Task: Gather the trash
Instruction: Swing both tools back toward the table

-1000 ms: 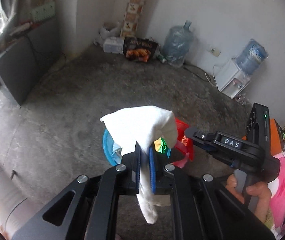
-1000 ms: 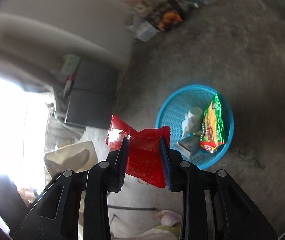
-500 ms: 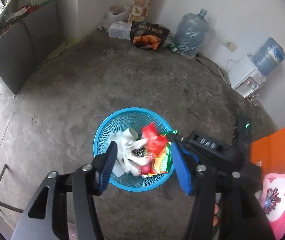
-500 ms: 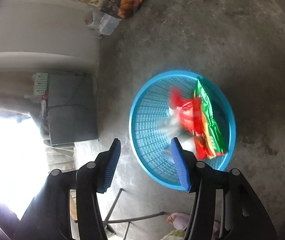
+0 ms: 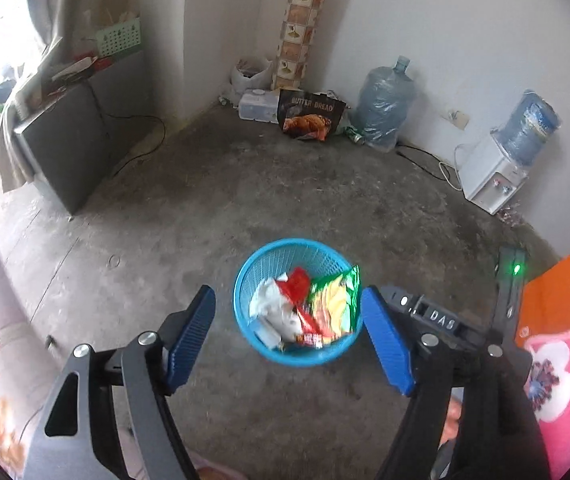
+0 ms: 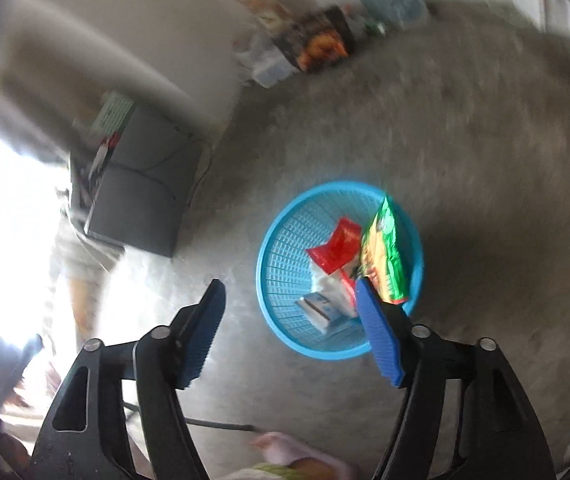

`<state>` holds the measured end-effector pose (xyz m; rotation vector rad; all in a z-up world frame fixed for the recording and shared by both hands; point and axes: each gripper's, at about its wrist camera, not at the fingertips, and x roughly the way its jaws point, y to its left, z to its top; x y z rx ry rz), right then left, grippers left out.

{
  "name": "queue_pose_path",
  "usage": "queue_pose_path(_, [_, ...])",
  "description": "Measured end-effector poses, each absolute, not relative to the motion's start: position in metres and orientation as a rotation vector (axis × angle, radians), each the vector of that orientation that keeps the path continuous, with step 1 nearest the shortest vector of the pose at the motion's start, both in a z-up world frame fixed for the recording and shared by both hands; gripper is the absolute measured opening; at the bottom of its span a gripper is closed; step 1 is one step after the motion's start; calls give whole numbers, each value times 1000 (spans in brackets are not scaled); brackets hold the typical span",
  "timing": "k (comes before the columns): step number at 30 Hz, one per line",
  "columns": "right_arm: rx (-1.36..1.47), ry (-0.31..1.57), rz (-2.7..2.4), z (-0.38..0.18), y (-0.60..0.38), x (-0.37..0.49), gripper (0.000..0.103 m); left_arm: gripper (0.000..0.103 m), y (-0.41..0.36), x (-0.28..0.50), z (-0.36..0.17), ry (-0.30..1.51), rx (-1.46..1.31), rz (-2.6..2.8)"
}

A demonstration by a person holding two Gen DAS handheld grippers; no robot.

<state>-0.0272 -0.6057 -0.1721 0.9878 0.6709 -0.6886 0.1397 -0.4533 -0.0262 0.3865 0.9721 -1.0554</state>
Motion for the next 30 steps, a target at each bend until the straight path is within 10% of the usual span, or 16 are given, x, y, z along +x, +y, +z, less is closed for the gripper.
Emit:
queue_pose_path(8, [582, 678, -719, -93, -529, -7, 94, 83, -350, 132, 18, 961, 293, -1059])
queue_pose_path(13, [372, 655, -713, -48, -466, 19, 95, 97, -274, 129, 44, 934, 186, -1012])
queue_pose_path(30, [25, 594, -270, 1, -282, 118, 95, 97, 3, 124, 88, 750, -118, -545])
